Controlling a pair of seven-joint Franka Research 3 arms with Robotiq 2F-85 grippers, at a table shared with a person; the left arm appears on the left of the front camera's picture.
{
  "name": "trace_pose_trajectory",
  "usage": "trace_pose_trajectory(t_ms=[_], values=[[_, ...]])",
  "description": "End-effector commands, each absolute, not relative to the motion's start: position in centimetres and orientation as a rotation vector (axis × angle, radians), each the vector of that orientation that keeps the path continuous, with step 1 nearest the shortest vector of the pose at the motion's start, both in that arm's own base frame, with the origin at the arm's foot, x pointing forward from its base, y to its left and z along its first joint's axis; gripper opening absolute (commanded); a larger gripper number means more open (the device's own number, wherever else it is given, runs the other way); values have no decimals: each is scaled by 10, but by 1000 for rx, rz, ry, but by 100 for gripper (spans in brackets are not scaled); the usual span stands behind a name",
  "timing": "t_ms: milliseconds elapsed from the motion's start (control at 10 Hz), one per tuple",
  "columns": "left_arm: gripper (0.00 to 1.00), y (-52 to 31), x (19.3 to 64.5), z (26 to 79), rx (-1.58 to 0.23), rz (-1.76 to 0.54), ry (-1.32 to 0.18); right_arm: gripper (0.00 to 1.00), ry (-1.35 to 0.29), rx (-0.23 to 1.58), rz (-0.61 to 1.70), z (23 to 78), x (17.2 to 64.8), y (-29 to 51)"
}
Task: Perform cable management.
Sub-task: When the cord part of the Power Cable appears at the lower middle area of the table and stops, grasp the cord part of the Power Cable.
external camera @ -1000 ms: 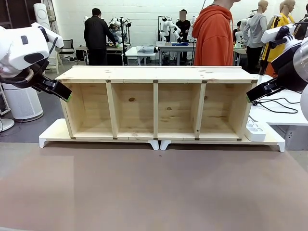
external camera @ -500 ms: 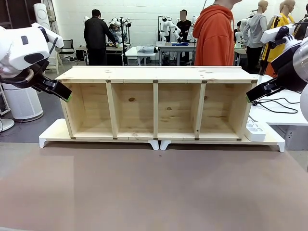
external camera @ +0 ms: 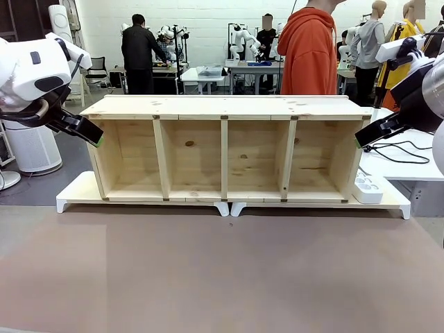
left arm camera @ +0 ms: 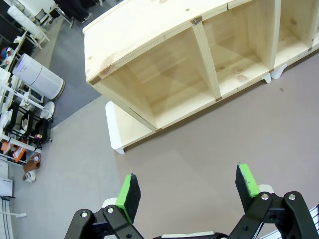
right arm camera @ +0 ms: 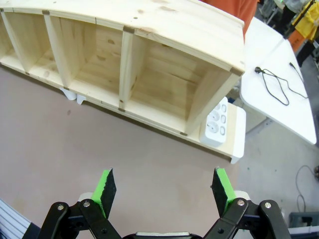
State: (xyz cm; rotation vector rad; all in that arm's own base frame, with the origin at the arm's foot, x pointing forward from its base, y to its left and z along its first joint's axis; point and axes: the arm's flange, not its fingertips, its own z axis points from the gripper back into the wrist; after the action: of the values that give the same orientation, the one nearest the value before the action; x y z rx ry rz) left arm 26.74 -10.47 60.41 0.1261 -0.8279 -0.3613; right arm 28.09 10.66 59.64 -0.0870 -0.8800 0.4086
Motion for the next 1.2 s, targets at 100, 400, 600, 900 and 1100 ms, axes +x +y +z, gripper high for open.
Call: trace_pose_trajectory(t_ms=[100, 400, 600, 900, 1100], values=[[100, -106, 270, 605, 129, -371, -840, 100, -883, -90, 413, 596, 283, 106], [100, -106, 270, 605, 129, -371, -840, 100, -883, -90, 413, 596, 283, 106], [100, -106, 270, 605, 129, -371, -840, 100, -883, -90, 413, 596, 283, 106], [100, -106, 270, 605, 129, -371, -840, 100, -883, -90, 413, 596, 283, 106], [100, -106, 270, 605, 129, -371, -840, 100, -883, -90, 413, 596, 283, 106]])
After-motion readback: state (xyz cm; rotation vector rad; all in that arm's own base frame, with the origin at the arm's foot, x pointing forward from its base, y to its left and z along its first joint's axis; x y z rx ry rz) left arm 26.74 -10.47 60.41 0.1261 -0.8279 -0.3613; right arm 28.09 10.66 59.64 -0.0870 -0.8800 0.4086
